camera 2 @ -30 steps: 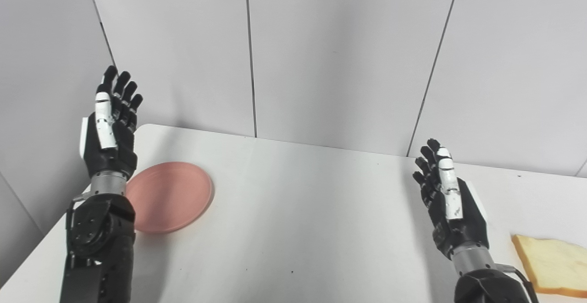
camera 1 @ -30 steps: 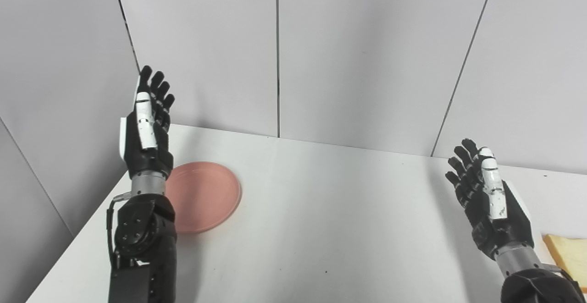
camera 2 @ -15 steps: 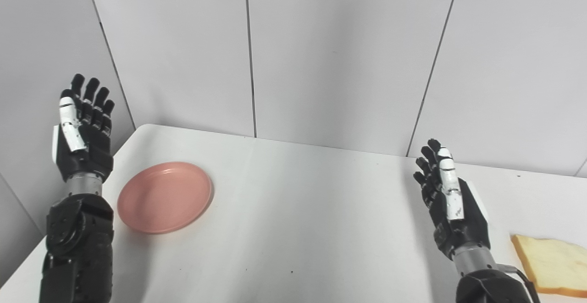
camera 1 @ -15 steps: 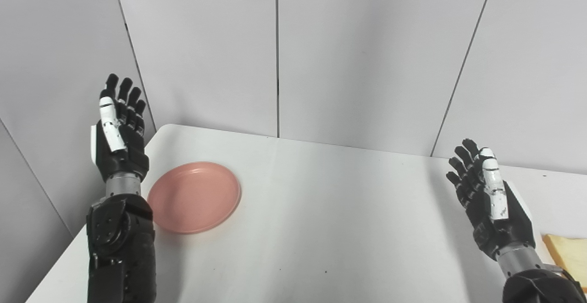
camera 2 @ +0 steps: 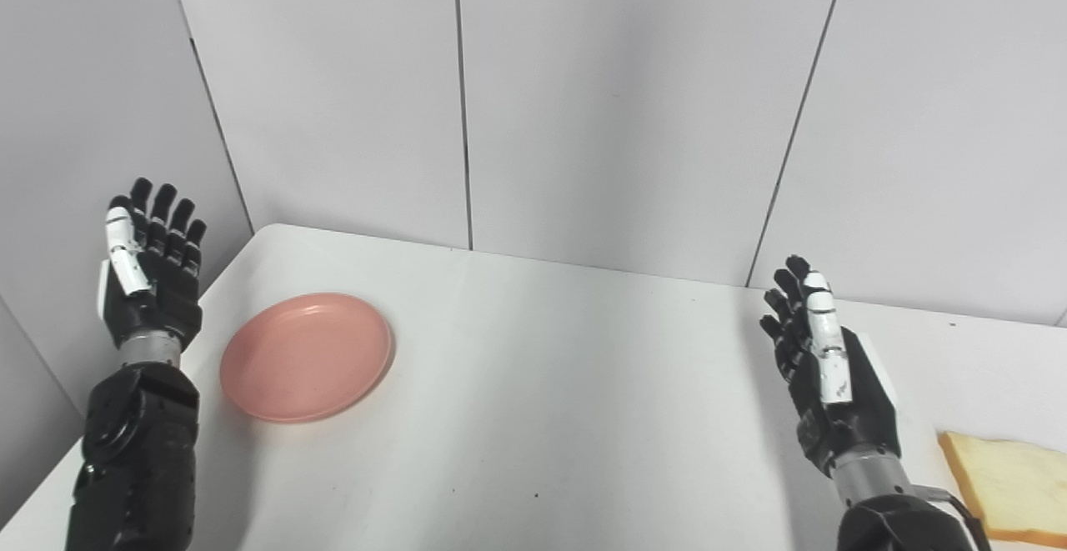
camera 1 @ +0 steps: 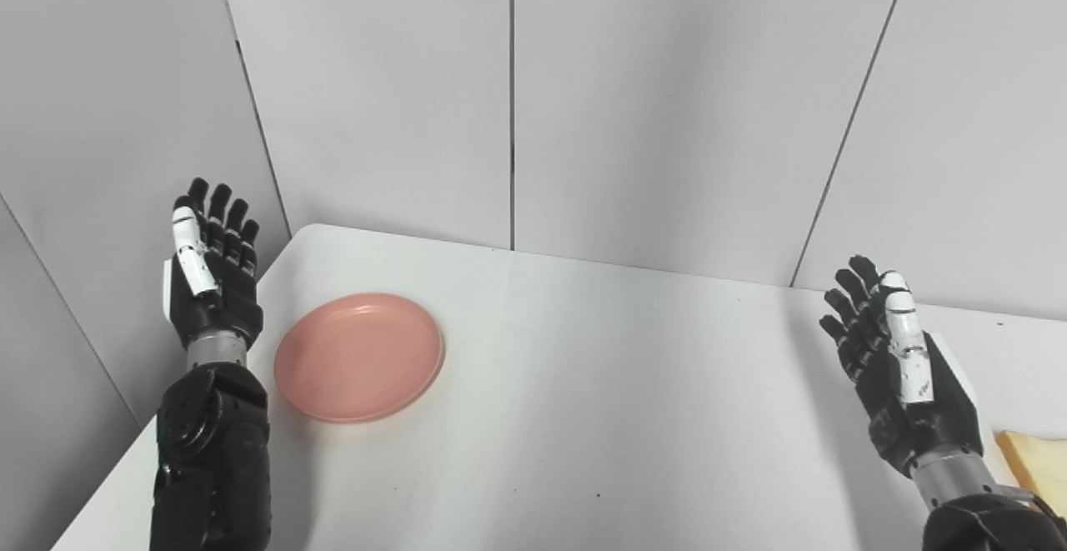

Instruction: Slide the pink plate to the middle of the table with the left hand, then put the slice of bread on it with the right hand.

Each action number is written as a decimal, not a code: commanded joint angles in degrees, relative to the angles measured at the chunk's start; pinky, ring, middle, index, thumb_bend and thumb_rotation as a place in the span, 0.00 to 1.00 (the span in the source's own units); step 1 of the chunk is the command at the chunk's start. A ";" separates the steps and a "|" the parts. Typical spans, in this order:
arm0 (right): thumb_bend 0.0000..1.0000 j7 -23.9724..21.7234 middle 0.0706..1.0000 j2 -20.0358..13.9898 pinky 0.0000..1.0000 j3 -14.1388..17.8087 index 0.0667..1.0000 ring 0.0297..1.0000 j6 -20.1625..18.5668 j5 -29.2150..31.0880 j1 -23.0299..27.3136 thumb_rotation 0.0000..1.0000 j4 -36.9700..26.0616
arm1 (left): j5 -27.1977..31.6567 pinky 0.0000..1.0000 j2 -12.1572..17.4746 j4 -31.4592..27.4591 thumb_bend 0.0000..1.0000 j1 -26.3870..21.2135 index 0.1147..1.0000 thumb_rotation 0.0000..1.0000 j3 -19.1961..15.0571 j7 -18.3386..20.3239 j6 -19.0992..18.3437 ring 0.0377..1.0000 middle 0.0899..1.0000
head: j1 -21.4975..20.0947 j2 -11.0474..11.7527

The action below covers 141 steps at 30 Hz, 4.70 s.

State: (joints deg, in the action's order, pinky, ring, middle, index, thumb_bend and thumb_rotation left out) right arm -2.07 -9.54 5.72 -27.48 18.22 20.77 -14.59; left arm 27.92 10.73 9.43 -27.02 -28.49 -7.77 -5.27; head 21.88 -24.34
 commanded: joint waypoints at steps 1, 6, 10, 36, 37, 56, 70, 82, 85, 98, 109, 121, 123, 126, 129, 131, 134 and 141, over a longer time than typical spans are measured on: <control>0.18 0.08 1.00 -0.80 1.00 -0.07 1.00 1.00 0.59 1.05 1.99 1.00 -2.14 | 0.90 1.00 2.08 0.15 0.35 -2.49 0.94 1.00 -0.09 1.58 1.57 0.97 0.97 | 0.06 -0.08; 0.18 1.55 1.00 -1.42 1.00 -0.89 1.00 1.00 0.57 1.79 2.01 1.00 -2.36 | 1.90 1.00 2.63 2.95 0.34 -2.58 0.96 1.00 -0.08 2.51 2.28 0.97 0.97 | 0.32 -0.20; 0.17 1.64 1.00 -1.81 1.00 -1.16 1.00 1.00 0.58 2.23 2.12 1.00 -2.24 | 1.63 1.00 3.02 4.74 0.34 -2.76 0.95 1.00 0.13 2.73 2.79 0.97 0.96 | 0.40 -0.25; 0.18 3.89 1.00 -3.02 1.00 -2.86 1.00 1.00 0.57 3.64 2.36 1.00 -2.81 | 5.38 0.97 6.04 23.96 0.31 -5.29 0.95 1.00 -2.05 10.62 8.26 0.96 0.96 | 0.05 -0.90; 0.18 4.31 1.00 -3.08 1.00 -2.98 1.00 1.00 0.57 3.69 2.39 1.00 -2.91 | 5.43 0.97 6.32 25.10 0.31 -5.46 0.95 1.00 -2.13 11.04 8.59 0.95 0.96 | 0.05 -0.90; 0.18 4.91 1.00 -3.23 1.00 -3.57 1.00 1.00 0.59 4.75 2.34 1.00 -2.87 | 7.33 1.00 6.77 31.49 0.33 -6.95 0.96 1.00 -1.61 16.75 7.75 0.97 0.97 | -0.62 -0.69; 0.17 5.14 1.00 -2.50 1.00 -3.50 1.00 1.00 0.61 3.83 2.28 1.00 -3.28 | 5.66 1.00 2.99 30.44 0.32 -8.44 0.95 1.00 3.81 16.75 4.86 0.97 0.97 | -1.65 0.09; 0.17 3.64 1.00 -0.70 1.00 -2.86 1.00 1.00 1.39 1.87 1.61 1.00 -2.23 | 2.20 0.99 1.90 33.04 0.33 -9.10 0.96 1.00 8.40 19.04 4.51 0.98 0.97 | -5.17 1.75; 0.18 3.08 1.00 -0.18 1.00 -2.49 1.00 1.00 1.86 1.64 1.42 1.00 -1.72 | 1.49 0.98 1.79 35.22 0.32 -9.90 0.94 1.00 9.18 19.09 4.89 0.96 0.95 | -5.98 2.03; 0.22 1.15 1.00 1.65 1.00 -1.71 1.00 1.00 4.65 -0.59 1.03 1.00 1.21 | -2.97 0.97 -0.76 34.12 0.38 -8.58 0.91 1.00 15.65 22.85 4.63 0.95 0.94 | -10.35 2.40; 0.26 1.68 1.00 3.55 1.00 -1.25 1.00 1.00 3.15 -1.64 1.33 1.00 1.63 | -5.16 0.98 -4.07 23.74 0.36 -5.90 0.93 1.00 20.61 22.41 -2.26 0.96 0.95 | -15.41 1.32; 0.28 2.08 1.00 4.99 1.00 -2.15 1.00 1.00 2.17 -3.14 1.39 1.00 0.61 | -7.71 1.00 -7.29 11.21 0.32 -2.40 0.94 1.00 26.30 22.96 -8.74 0.98 0.97 | -19.65 -0.67; 0.30 2.34 1.00 5.30 1.00 -2.17 1.00 1.00 1.46 -3.15 1.53 1.00 0.41 | -7.55 0.99 -7.86 9.62 0.32 -1.89 0.95 1.00 27.15 23.47 -9.96 0.97 0.97 | -19.79 -1.09; 0.30 3.09 1.00 5.96 1.00 -2.31 1.00 1.00 0.86 -3.46 1.65 1.00 -0.13 | -6.89 1.00 -8.28 8.28 0.31 -1.31 0.95 1.00 28.34 24.93 -10.97 0.97 0.97 | -21.33 -1.99; 0.30 3.13 1.00 6.26 1.00 -2.63 1.00 1.00 0.92 -4.02 1.76 1.00 -0.46 | -6.80 0.98 -9.07 6.80 0.32 -0.54 0.95 1.00 28.96 24.82 -11.93 0.97 0.96 | -22.38 -2.54; 0.30 3.24 1.00 6.42 1.00 -2.94 1.00 1.00 0.94 -4.54 1.74 1.00 -0.77 | -6.38 0.99 -9.73 6.23 0.32 -0.22 0.95 1.00 29.00 24.87 -12.58 0.97 0.97 | -22.23 -2.89; 0.31 3.77 1.00 6.39 1.00 -3.46 1.00 1.00 0.64 -4.80 1.71 1.00 -1.30 | -6.31 0.97 -10.25 4.78 0.32 0.22 0.95 1.00 28.93 24.55 -13.36 0.97 0.96 | -21.87 -3.38; 0.30 4.79 1.00 6.28 1.00 -4.84 1.00 1.00 0.58 -5.23 1.57 1.00 -2.60 | -5.42 0.99 -10.52 -0.81 0.36 0.44 0.96 1.00 26.69 22.62 -16.18 0.98 0.98 | -22.41 -3.94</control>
State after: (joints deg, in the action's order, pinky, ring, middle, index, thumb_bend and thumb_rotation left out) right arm 2.42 -3.44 1.22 -27.52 13.12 20.48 -15.08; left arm 21.34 0.44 11.90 -24.52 -0.78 15.60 -21.31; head -0.53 -28.21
